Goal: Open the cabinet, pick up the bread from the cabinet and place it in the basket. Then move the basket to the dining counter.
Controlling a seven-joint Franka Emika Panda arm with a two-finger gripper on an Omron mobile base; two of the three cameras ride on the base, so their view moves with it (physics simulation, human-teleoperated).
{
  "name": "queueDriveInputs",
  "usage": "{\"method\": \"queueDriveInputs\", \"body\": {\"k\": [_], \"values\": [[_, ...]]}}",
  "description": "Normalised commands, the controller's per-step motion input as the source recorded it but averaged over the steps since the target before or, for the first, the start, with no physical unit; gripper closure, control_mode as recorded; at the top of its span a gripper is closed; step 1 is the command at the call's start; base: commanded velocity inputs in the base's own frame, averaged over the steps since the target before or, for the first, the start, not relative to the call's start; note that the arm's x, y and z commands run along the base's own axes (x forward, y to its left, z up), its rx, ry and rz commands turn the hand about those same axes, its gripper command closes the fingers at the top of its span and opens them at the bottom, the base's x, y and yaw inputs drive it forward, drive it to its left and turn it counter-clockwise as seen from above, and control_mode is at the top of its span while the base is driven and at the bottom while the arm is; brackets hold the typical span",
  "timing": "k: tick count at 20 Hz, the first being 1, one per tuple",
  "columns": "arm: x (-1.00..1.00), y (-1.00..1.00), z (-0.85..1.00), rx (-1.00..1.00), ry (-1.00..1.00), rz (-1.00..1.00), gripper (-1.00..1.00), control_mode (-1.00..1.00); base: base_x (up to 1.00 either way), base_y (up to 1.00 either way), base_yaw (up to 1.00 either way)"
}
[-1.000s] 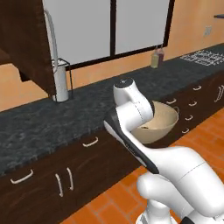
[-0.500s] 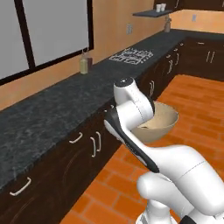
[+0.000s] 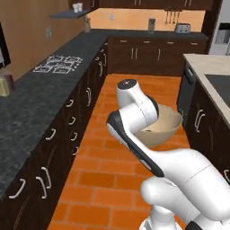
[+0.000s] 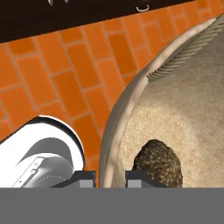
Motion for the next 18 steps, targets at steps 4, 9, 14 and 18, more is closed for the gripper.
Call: {"method": "queueDriveInputs", "body": {"k": [4,9,14,18], "values": [[0.00,0.00,0.00,0.00,0.00,0.00,1.00,1.00,0.54,0.30,-0.66],[0.00,0.00,0.00,0.00,0.00,0.00,1.00,1.00,0.63,0.39,-0.69],[0.00,0.00,0.00,0.00,0.00,0.00,1.00,1.00,0.47,0.39,-0.82],[0.00,0.00,0.00,0.00,0.00,0.00,1.00,1.00,0.31,0.33,-0.85]]}}
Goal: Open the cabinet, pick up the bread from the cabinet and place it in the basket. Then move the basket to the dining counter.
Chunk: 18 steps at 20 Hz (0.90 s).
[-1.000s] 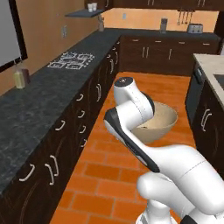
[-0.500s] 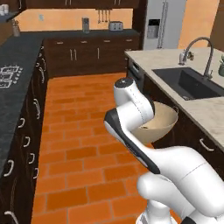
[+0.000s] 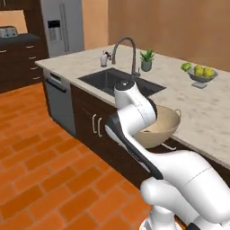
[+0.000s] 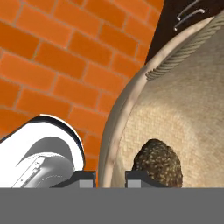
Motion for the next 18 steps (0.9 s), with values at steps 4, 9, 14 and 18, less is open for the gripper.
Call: {"method": "queueDriveInputs", "body": {"k": [4,9,14,18], "values": [[0.00,0.00,0.00,0.00,0.00,0.00,1.00,1.00,0.21,0.26,-0.87],[0.00,0.00,0.00,0.00,0.00,0.00,1.00,1.00,0.22,0.26,-0.88],[0.00,0.00,0.00,0.00,0.00,0.00,1.00,1.00,0.17,0.34,-0.84],[0.00,0.00,0.00,0.00,0.00,0.00,1.00,1.00,0.03,0.95,-0.52]]}}
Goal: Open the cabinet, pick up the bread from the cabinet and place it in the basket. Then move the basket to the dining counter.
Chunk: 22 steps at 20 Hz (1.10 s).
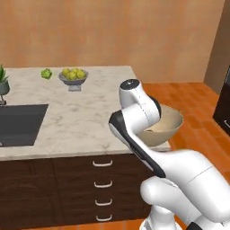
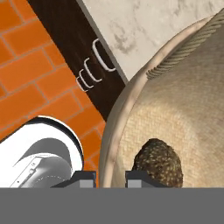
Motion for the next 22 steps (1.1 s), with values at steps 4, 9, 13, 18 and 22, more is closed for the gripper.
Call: {"method": "queueDriveInputs", "body": {"k": [4,9,13,18,22], "values": [[0.00,0.00,0.00,0.00,0.00,0.00,1.00,1.00,0.05,0.81,-0.62],[0.00,0.00,0.00,0.00,0.00,0.00,1.00,1.00,0.07,1.00,-0.30],[0.00,0.00,0.00,0.00,0.00,0.00,1.00,1.00,0.18,0.87,0.10],[0.00,0.00,0.00,0.00,0.00,0.00,1.00,1.00,0.52,0.46,0.30],[0.00,0.00,0.00,0.00,0.00,0.00,1.00,1.00,0.61,0.06,0.27]]}}
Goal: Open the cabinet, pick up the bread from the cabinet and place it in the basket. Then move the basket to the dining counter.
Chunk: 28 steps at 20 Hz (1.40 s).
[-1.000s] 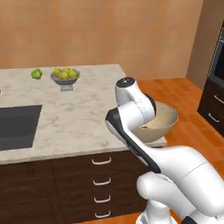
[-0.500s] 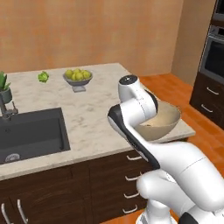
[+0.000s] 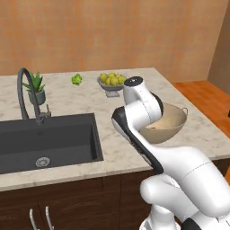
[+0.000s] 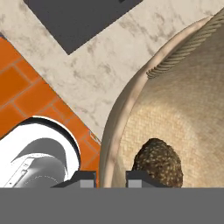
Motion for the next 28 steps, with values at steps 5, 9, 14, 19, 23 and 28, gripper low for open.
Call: {"method": "queueDriveInputs", "body": {"k": [5,9,14,19,23,28], "values": [[0.27,0.00,-0.08,0.00,-0.06,0.00,1.00,-1.00,0.21,0.00,0.05],[0.74,0.00,-0.32,0.00,-0.04,0.00,1.00,-1.00,0.00,0.00,0.00],[0.95,-0.04,-0.79,0.00,-0.02,0.00,1.00,-1.00,0.00,0.00,0.00],[0.45,-0.14,-0.79,-0.01,0.17,0.00,1.00,-1.00,0.00,0.00,0.00],[0.25,-0.05,-0.54,0.00,0.11,0.00,1.00,-1.00,0.00,0.00,0.00],[0.11,0.00,-0.29,0.00,0.00,0.00,1.00,-1.00,0.00,0.00,0.00]]}}
